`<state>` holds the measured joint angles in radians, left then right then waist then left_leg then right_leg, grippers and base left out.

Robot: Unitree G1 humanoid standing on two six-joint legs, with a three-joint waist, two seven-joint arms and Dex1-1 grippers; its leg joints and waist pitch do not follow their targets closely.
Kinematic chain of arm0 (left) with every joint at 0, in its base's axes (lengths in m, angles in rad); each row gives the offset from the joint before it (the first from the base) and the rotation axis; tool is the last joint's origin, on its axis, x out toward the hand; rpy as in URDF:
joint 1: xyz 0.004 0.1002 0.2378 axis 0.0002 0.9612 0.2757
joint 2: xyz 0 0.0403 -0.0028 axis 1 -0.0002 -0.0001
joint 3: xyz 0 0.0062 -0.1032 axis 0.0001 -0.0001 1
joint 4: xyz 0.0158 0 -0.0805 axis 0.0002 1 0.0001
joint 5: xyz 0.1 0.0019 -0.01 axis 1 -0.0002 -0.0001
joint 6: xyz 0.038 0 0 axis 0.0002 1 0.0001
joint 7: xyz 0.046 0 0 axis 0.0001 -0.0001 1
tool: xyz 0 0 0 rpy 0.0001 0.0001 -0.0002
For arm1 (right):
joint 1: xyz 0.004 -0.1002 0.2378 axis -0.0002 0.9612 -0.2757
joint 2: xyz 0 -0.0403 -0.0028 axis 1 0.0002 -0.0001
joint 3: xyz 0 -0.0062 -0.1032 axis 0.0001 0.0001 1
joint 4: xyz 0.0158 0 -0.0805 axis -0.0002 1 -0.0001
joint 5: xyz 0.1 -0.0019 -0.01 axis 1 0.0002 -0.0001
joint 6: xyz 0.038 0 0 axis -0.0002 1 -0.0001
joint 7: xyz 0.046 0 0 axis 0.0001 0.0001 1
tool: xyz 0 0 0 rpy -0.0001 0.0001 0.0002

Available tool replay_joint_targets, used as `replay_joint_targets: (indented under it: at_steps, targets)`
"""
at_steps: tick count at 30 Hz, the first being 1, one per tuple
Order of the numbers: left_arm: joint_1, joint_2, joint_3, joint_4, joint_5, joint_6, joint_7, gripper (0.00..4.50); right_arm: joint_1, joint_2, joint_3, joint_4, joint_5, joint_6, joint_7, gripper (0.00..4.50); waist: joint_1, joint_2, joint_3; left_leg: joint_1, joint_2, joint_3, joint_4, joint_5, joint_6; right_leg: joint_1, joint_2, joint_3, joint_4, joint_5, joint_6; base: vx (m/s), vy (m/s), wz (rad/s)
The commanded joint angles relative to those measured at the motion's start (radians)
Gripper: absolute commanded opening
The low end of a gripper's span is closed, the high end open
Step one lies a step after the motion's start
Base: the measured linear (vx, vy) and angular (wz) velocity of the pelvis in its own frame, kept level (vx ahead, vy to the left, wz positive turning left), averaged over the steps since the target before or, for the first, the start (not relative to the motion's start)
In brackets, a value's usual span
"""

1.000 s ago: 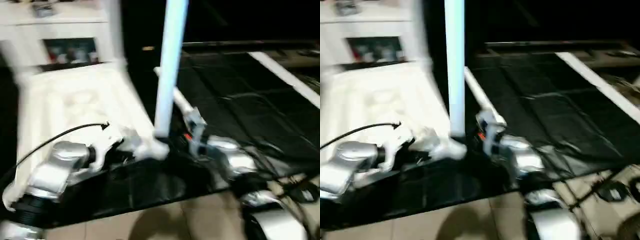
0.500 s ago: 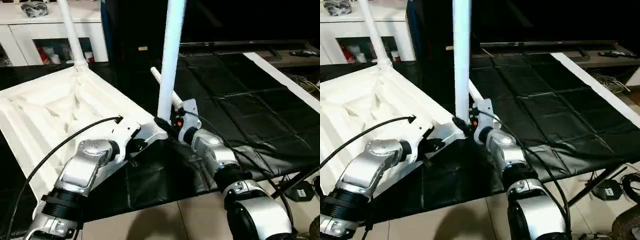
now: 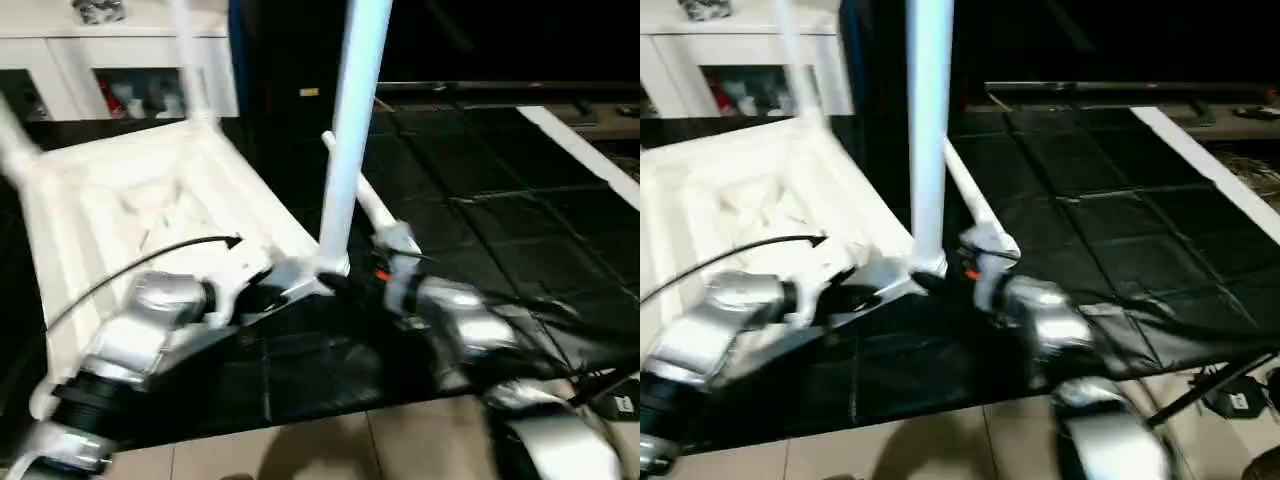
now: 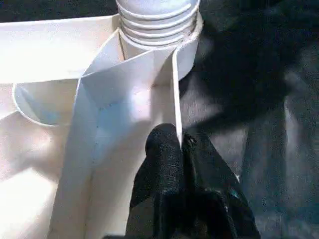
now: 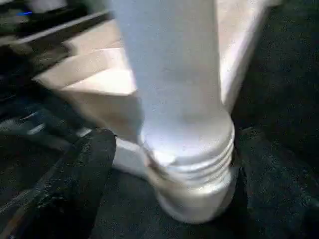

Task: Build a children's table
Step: Rotate leg to tighten

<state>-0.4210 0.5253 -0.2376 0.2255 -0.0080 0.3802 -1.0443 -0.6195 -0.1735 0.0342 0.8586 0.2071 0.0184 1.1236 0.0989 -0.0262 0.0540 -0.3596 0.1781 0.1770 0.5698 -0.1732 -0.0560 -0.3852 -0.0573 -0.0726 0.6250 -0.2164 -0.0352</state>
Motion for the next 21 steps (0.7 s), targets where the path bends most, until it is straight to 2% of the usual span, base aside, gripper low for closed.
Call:
replay_joint_targets:
  at_steps: [1,5,10,14,21]
  targets:
    - [0.002,0.022,-0.063,0.022,-0.002,-0.061,-0.102,0.0,-0.007,-0.041,0.019,-0.055,0.033,0.03,0.124,4.46,0.003,0.016,-0.058,0.008,0.062,-0.019,-0.059,-0.2,0.055,0.046,-0.093,0.058,-0.08,-0.118,-0.22,0.0,0.0,0.0]
    - [-0.005,0.058,-0.091,0.041,-0.007,-0.13,-0.184,0.0,-0.033,-0.081,0.028,-0.06,0.039,0.052,0.224,4.46,0.014,0.019,-0.057,0.011,0.064,-0.018,-0.059,-0.212,0.043,0.042,-0.096,0.06,-0.083,-0.165,-0.22,0.0,0.0,0.0]
    - [-0.027,0.081,-0.112,0.067,-0.011,-0.19,-0.264,0.0,-0.076,-0.107,0.071,-0.033,-0.003,0.025,0.324,4.46,0.023,0.02,-0.059,0.015,0.066,-0.018,-0.059,-0.208,0.035,0.039,-0.097,0.06,-0.079,-0.145,-0.232,0.0,0.0,0.0]
    - [-0.058,0.083,-0.113,0.12,0.001,-0.236,-0.289,0.0,-0.091,-0.11,0.11,-0.03,-0.01,0.039,0.393,4.46,0.035,0.019,-0.061,0.015,0.065,-0.018,-0.058,-0.196,0.034,0.041,-0.097,0.06,-0.077,-0.134,-0.228,0.0,0.0,0.0]
    - [-0.069,0.099,-0.133,0.133,-0.006,-0.279,-0.356,0.0,-0.112,-0.091,0.143,0.013,-0.038,0.016,0.433,3.87,0.038,0.018,-0.062,0.014,0.067,-0.018,-0.058,-0.189,0.029,0.042,-0.099,0.059,-0.073,-0.119,-0.234,0.0,0.0,0.0]
